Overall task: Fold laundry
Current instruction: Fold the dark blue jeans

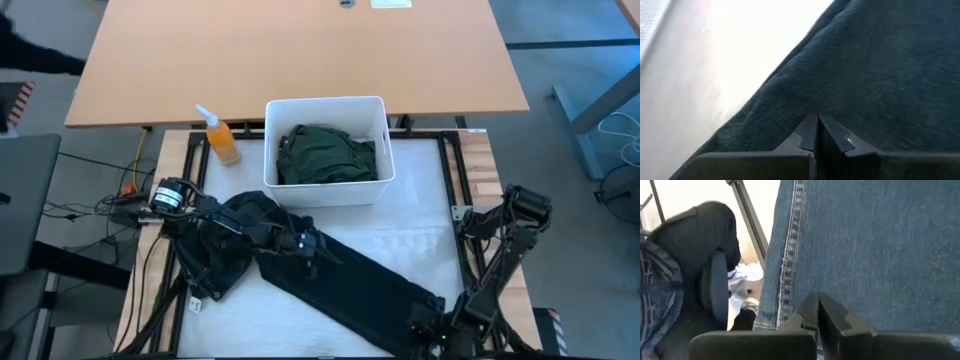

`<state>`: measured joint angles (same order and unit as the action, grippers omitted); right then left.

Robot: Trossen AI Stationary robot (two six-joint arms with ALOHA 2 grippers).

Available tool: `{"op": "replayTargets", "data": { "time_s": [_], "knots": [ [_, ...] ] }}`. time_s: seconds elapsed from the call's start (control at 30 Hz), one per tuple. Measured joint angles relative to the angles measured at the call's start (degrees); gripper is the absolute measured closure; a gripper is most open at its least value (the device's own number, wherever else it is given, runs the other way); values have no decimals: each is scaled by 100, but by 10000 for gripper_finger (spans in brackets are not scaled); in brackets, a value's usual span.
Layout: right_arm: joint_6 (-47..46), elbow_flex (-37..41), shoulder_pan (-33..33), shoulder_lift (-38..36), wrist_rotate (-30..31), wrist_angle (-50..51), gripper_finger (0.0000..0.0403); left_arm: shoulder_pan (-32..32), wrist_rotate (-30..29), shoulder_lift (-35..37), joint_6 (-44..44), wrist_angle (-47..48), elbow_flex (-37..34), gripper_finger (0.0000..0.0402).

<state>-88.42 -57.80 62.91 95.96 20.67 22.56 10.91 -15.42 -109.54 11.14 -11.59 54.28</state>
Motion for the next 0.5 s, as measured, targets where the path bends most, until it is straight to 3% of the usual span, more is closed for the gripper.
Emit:
{"op": "replayTargets", "data": {
  "time_s": [0.13,0.3,0.5],
  "knots": [
    [290,-2,-78,195,247,-384,378,-57,-444,0,11,147,0,402],
    [722,-4,-237,598,-374,-1162,378,-162,-653,0,115,567,4,401],
    [351,-7,-348,883,-1034,-1087,378,-202,-631,0,127,597,4,401]
  ]
}}
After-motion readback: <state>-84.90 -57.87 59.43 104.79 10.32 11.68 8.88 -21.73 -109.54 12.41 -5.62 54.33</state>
